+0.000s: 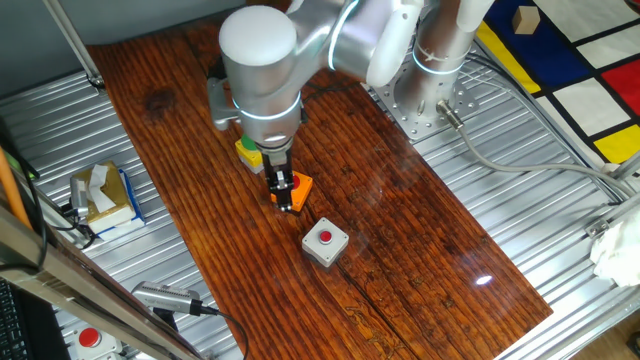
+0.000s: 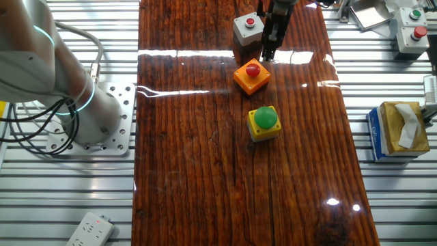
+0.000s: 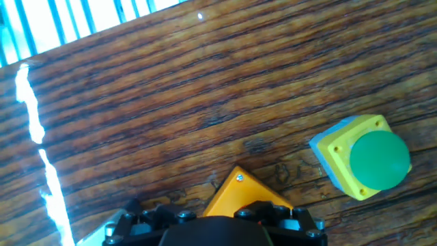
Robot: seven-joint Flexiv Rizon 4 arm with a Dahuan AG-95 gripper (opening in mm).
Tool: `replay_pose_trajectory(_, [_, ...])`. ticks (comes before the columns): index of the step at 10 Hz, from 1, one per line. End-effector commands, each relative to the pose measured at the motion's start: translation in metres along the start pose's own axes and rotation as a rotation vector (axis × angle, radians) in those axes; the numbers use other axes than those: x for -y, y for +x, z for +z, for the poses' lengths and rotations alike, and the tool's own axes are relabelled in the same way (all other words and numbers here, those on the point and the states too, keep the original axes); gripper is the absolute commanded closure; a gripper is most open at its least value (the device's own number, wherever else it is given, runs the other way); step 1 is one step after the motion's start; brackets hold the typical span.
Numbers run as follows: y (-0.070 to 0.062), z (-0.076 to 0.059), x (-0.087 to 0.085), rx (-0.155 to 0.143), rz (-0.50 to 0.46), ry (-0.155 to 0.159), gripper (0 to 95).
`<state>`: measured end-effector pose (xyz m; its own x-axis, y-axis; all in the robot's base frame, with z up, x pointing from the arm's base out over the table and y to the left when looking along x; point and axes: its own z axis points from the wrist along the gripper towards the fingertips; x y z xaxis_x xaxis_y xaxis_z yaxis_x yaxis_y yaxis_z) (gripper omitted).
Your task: Press three buttons from left to right in sequence
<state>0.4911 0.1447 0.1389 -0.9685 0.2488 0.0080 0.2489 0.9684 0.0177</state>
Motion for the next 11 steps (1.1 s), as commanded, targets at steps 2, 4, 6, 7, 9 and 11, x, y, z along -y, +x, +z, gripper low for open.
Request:
replay_pose_trajectory(2, [0.001,-0.002,-0.002,-0.001,-0.011,0.000,19.0])
replay_pose_trajectory(4, [0.001,-0.002,-0.002,0.009,-0.006,-0.002,19.0])
replay_pose_trajectory(6, [0.001,0.000,0.001,0.020,-0.016,0.004,19.0])
replay_pose_trajectory(7, [0.000,0.002,0.004,0.022,-0.032,0.009,19.0])
replay_pose_trajectory(9, [-0.003,0.005,0.012,0.032,-0.080,0.030,19.0])
replay_pose_trajectory(11, [-0.011,0.008,0.029,0.042,-0.152,0.064,19.0])
